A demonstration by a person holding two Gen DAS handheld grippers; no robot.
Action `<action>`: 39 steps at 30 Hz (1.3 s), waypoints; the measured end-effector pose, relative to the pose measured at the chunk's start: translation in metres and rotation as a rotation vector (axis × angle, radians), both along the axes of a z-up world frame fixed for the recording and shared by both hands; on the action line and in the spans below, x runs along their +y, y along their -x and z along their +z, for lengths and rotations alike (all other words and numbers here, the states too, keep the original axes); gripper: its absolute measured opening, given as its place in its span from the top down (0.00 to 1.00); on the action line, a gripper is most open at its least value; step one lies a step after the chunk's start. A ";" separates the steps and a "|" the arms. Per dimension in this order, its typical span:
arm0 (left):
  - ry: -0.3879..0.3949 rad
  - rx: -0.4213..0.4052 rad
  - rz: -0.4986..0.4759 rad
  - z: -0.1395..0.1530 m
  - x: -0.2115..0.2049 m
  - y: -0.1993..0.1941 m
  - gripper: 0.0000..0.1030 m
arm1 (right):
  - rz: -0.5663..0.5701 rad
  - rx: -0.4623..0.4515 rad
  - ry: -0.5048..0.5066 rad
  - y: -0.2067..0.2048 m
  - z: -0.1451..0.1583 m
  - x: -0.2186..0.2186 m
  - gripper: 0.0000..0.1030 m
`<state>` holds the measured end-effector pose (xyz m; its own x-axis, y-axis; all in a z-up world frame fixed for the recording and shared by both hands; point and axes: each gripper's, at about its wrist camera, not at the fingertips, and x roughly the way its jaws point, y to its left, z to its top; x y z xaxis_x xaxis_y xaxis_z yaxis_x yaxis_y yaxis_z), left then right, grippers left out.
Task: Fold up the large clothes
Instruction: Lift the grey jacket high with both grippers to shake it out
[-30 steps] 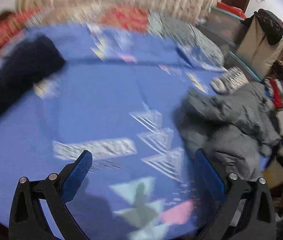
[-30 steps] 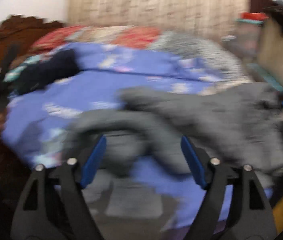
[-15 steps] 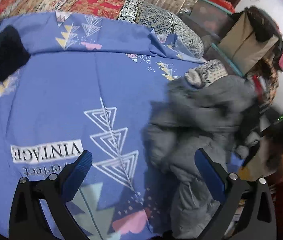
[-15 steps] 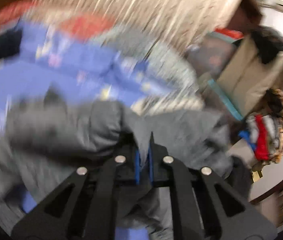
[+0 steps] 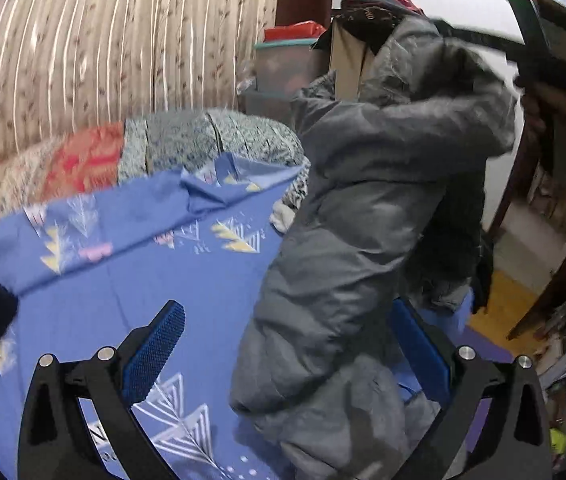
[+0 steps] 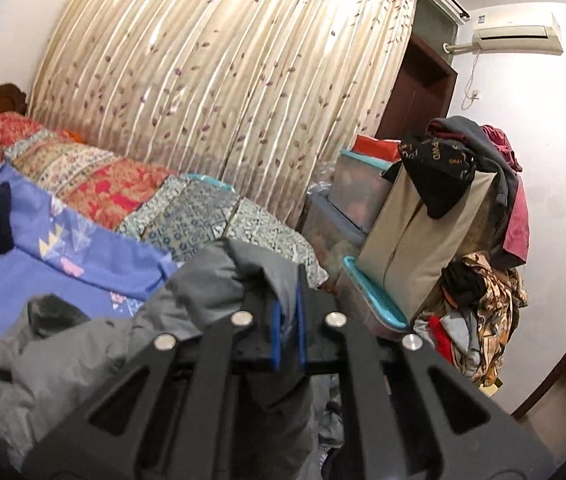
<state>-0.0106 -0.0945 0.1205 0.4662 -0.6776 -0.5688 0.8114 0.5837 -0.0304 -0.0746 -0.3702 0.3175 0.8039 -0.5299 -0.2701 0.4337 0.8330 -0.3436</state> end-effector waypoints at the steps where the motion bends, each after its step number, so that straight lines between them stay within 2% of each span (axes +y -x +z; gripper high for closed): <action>1: -0.018 -0.021 0.005 -0.001 -0.007 0.003 -0.11 | 0.003 -0.011 -0.008 0.001 0.004 -0.001 0.94; 4: -0.032 -0.008 -0.047 -0.004 -0.025 0.015 -0.11 | 0.004 -0.035 -0.018 0.006 0.019 -0.002 0.94; 6: -0.039 -0.060 -0.065 -0.005 -0.035 0.032 -0.11 | 0.009 -0.047 -0.015 0.010 0.029 0.000 0.94; 7: -0.065 -0.100 -0.046 -0.008 -0.041 0.039 -0.11 | 0.014 -0.055 -0.015 0.012 0.034 0.002 0.94; 9: -0.121 -0.103 -0.016 -0.018 -0.051 0.038 -0.08 | 0.026 -0.083 -0.018 0.020 0.047 0.008 0.94; 11: -0.166 -0.044 0.027 -0.027 -0.051 0.022 0.19 | 0.045 -0.126 -0.028 0.033 0.064 0.014 0.94; 13: -0.138 0.014 0.056 -0.019 -0.037 0.000 0.60 | 0.070 -0.154 -0.046 0.044 0.078 0.018 0.94; 15: -0.049 0.009 0.124 0.012 -0.002 -0.020 0.67 | 0.091 -0.189 -0.044 0.058 0.092 0.029 0.94; 17: 0.021 -0.052 0.183 0.046 0.030 -0.027 0.69 | 0.128 -0.243 -0.039 0.077 0.110 0.044 0.94; 20: 0.128 -0.192 0.276 0.114 0.093 -0.022 0.70 | 0.195 -0.325 -0.039 0.105 0.138 0.068 0.94; 24: 0.247 -0.382 0.377 0.205 0.172 0.014 0.70 | 0.278 -0.390 -0.053 0.134 0.169 0.092 0.94; 27: 0.300 -0.500 0.422 0.261 0.211 0.048 0.70 | 0.334 -0.433 -0.078 0.152 0.188 0.104 0.94; 33: 0.286 -0.667 0.487 0.317 0.250 0.103 0.70 | 0.418 -0.449 -0.148 0.164 0.201 0.124 0.94; 36: 0.254 -0.663 0.500 0.328 0.252 0.111 0.70 | 0.439 -0.418 -0.158 0.154 0.202 0.131 0.94; 39: 0.197 -0.573 0.511 0.326 0.255 0.088 0.70 | 0.451 -0.360 -0.165 0.127 0.197 0.136 0.94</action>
